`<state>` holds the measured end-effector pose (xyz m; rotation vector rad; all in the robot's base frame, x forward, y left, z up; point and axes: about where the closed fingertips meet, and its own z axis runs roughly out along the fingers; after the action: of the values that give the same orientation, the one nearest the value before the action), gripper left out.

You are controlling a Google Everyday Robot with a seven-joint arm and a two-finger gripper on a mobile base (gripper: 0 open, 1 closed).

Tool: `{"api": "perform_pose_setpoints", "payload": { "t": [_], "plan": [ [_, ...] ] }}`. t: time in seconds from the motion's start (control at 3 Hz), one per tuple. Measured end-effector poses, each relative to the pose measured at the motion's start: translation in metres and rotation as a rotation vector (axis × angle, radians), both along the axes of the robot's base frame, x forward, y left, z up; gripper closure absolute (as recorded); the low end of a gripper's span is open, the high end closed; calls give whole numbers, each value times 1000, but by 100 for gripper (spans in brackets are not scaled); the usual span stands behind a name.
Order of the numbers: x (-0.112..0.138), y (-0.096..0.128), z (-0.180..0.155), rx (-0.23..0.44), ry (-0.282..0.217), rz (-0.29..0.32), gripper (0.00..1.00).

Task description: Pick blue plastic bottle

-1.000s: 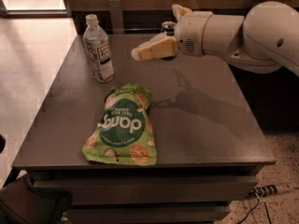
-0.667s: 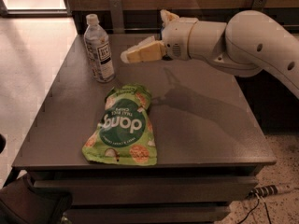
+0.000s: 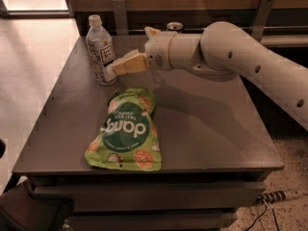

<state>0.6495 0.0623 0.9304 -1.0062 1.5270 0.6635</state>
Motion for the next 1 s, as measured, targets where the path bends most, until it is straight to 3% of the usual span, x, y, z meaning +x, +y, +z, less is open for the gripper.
{"api": "perform_pose_setpoints", "payload": {
  "t": [0.67,1.0],
  "plan": [
    [14,34,-26,44,62,38,0],
    [21,48,-26,68,53,59,0]
  ]
}}
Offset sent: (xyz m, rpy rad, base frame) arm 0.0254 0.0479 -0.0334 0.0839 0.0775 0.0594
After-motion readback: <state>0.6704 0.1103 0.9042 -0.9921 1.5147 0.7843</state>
